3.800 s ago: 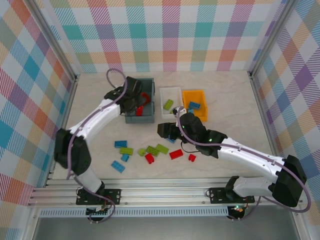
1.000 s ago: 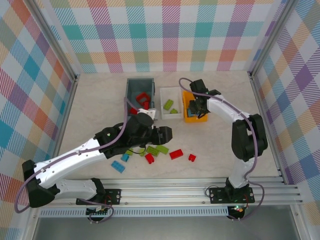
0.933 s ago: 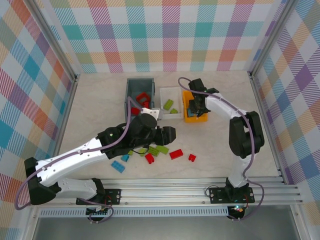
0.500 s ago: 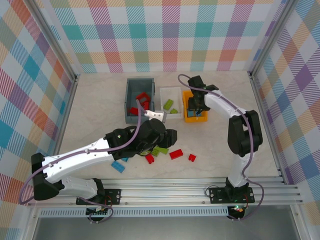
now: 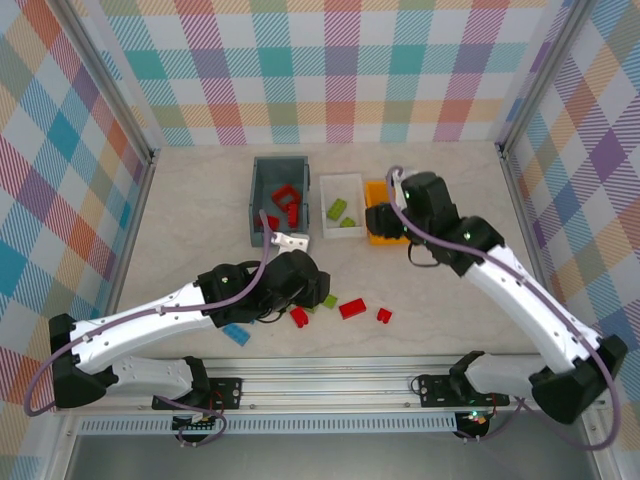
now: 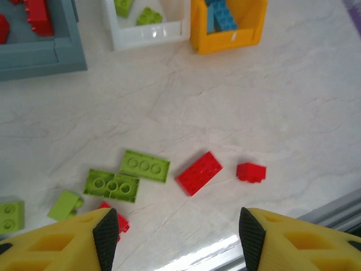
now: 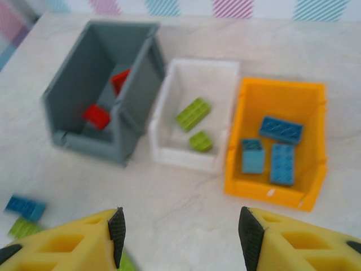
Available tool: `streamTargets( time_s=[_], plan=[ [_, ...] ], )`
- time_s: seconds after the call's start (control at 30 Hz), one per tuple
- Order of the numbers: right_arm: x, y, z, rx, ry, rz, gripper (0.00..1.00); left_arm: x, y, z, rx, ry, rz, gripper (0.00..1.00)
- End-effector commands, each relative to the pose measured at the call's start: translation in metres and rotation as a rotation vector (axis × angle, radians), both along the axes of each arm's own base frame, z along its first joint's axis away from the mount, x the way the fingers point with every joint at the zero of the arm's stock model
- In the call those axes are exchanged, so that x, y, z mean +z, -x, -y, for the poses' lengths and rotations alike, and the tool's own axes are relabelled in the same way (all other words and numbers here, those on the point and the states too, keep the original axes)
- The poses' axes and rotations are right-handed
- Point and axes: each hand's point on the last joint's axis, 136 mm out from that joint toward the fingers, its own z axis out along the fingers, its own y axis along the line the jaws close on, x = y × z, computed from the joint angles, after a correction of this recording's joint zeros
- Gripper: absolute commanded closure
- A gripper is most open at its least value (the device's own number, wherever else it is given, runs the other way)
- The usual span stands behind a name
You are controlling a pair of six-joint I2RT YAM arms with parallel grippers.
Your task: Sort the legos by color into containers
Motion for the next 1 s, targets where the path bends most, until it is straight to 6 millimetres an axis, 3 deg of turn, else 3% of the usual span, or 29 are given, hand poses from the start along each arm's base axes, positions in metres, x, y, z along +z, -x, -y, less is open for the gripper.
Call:
streamTargets(
  time_s=[0.0,0.1,0.23,0.4,0.5,0.67,0.8,0.97],
  plan=[
    [-0.022,0.048,-0.011,0.091,-0.070,-0.111,0.41,-0.029,0.012,-0.010,-0.061,-0.128,-0.053,0.40],
    [-0.040,0.087,-0.008,0.110,-0.113,-0.199,0.41,-0.048,0.018,-0.012,-0.090,-0.182,-0.097,0.38],
    [-0.060,0.126,-0.003,0.129,-0.115,-0.274,0.40,-0.076,0.022,-0.026,0.004,-0.245,-0.172,0.38],
    [-0.077,0.149,-0.011,0.191,-0.053,-0.295,0.39,-0.098,0.026,-0.068,0.229,-0.264,-0.229,0.37],
    [-0.080,0.154,-0.028,0.246,-0.016,-0.286,0.39,-0.110,0.029,-0.088,0.317,-0.252,-0.288,0.37],
    [-0.073,0.166,-0.075,0.403,-0.006,-0.233,0.38,-0.118,0.023,-0.132,0.452,-0.233,-0.361,0.37],
    [-0.073,0.179,-0.110,0.497,-0.001,-0.213,0.37,-0.128,0.016,-0.166,0.610,-0.158,-0.433,0.22],
    [-0.077,0.189,-0.136,0.540,0.016,-0.209,0.37,-0.140,-0.007,-0.172,0.772,0.026,-0.485,0.22]
  ],
)
